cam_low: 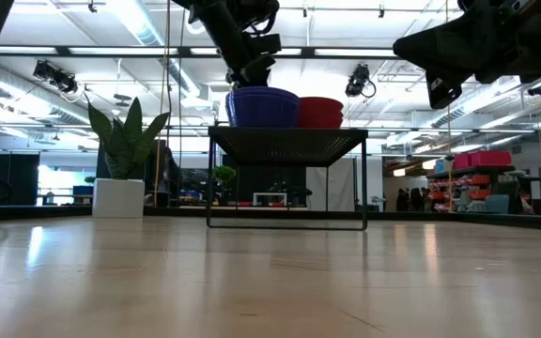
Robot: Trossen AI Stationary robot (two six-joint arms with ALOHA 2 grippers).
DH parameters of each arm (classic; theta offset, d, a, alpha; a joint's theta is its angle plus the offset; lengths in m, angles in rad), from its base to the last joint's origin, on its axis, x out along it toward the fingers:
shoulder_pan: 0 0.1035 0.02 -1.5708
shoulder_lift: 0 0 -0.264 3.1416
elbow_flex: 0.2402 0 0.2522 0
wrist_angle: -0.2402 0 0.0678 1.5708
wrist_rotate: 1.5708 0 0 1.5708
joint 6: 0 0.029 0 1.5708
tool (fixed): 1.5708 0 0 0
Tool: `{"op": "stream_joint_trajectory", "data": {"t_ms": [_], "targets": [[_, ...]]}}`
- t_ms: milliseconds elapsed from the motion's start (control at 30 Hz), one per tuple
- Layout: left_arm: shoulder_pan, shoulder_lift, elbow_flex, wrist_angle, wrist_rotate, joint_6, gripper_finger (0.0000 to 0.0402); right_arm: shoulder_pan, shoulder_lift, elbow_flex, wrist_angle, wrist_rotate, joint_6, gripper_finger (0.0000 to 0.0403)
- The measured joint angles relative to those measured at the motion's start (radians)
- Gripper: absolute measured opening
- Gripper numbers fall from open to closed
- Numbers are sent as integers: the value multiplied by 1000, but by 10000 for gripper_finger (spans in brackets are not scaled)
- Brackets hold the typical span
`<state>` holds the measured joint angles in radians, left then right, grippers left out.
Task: Pick & Place Mini bowls
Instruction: Stack the orange patterned bowl on top of the other orange patterned bowls on the shelf
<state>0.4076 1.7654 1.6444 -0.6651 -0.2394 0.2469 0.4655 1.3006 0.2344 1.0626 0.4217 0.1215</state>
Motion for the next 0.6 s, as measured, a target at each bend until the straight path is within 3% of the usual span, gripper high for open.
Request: {"op": "stream_joint_trajectory", "data": {"t_ms": [267,600], "targets": [[-2,-56,1,1,44,7,141,0,0,0,3,0,0,9],[18,-23,1,27,59,0,42,0,0,0,13,0,-3,9]]}}
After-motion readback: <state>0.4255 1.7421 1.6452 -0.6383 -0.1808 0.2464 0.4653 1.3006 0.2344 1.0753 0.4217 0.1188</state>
